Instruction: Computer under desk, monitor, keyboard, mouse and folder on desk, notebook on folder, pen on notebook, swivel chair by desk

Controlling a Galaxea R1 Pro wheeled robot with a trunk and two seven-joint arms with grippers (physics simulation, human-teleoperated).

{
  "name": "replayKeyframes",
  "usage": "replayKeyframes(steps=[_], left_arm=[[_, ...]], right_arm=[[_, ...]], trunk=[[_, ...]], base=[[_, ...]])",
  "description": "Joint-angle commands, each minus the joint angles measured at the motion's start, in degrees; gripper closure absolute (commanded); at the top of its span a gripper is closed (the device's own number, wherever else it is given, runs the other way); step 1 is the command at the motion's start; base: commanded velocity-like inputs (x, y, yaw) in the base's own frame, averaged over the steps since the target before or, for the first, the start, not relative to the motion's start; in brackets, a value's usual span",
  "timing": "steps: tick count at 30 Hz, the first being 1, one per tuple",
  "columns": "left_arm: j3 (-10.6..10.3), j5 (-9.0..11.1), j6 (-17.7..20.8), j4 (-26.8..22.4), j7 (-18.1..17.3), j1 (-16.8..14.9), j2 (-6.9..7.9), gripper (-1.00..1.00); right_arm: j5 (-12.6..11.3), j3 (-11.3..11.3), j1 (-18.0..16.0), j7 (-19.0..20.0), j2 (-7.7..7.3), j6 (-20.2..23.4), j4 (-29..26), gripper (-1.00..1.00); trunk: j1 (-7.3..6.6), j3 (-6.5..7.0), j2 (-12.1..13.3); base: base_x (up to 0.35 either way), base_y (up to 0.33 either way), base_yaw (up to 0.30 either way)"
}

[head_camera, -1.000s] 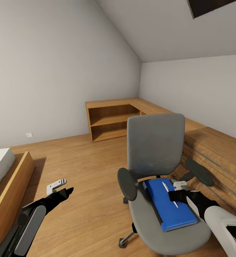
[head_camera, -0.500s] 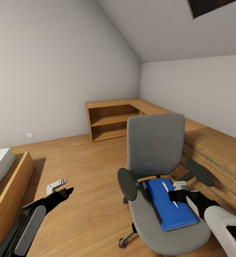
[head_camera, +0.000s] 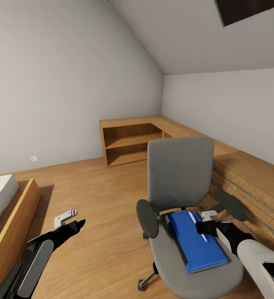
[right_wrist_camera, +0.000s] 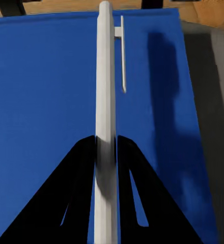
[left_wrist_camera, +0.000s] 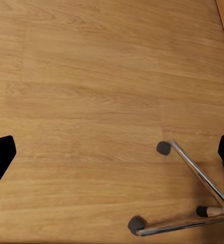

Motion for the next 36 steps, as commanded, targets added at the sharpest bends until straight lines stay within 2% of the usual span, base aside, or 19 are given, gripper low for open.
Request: replayKeyframes(steps=[1, 8, 12, 17, 22, 28, 33, 36], left_arm=[[0.0, 0.6, 0.2, 0.2, 0.5, 0.0, 0.01, -1.0], [0.0, 0.6, 0.0, 1.7, 0.6, 0.0, -0.27, -1.0], [-0.1, 0.6, 0.0, 2.1, 0.6, 0.0, -0.32, -1.0], [-0.1, 0.6, -0.1, 2.4, 0.5, 0.0, -0.33, -1.0], [-0.1, 0.6, -0.1, 2.5, 0.6, 0.0, -0.34, -1.0], [-0.1, 0.6, -0.1, 2.5, 0.6, 0.0, -0.34, -1.0], [-0.1, 0.6, -0.1, 2.5, 0.6, 0.0, -0.34, -1.0], [-0.1, 0.6, -0.1, 2.5, 0.7, 0.0, -0.37, -1.0]], right_arm=[[0.3, 0.1, 0.0, 0.4, -0.03, 0.3, -0.1, 1.0], [0.1, 0.1, -0.1, 0.3, -0.04, 1.5, -0.8, 1.0], [-0.1, 0.0, 0.0, 0.3, -0.08, 4.3, -3.9, 1.0], [-1.1, -0.1, 0.1, 0.7, -0.16, 10.0, -9.1, 1.0], [-3.0, -0.2, 1.8, 1.6, -0.21, 15.7, -16.7, 1.0], [-3.4, -0.3, 4.9, 1.8, -0.21, 20.7, -24.7, 1.0], [-3.6, -0.9, 11.1, 1.5, -0.11, 27.4, -38.6, 1.0], [-3.6, -3.1, 14.7, 0.9, 0.18, 31.9, -47.0, 1.0]], trunk=[[-0.23, 0.13, 0.4], [-1.77, 1.39, 3.2], [-2.65, 2.1, 4.8], [-3.75, 3.0, 6.8], [-4.84, 3.9, 8.8], [-6.16, 4.98, 11.2], [-7.26, 5.87, 13.2], [-7.92, 6.41, 14.4]], base=[[0.0, 0.0, 0.0], [-0.042, 0.0, 0.0], [-0.249, 0.0, 0.0], [-0.313, 0.0, 0.0], [-0.334, 0.0, 0.0], [-0.337, 0.0, 0.0], [-0.194, 0.0, 0.0], [-0.058, 0.0, 0.0]])
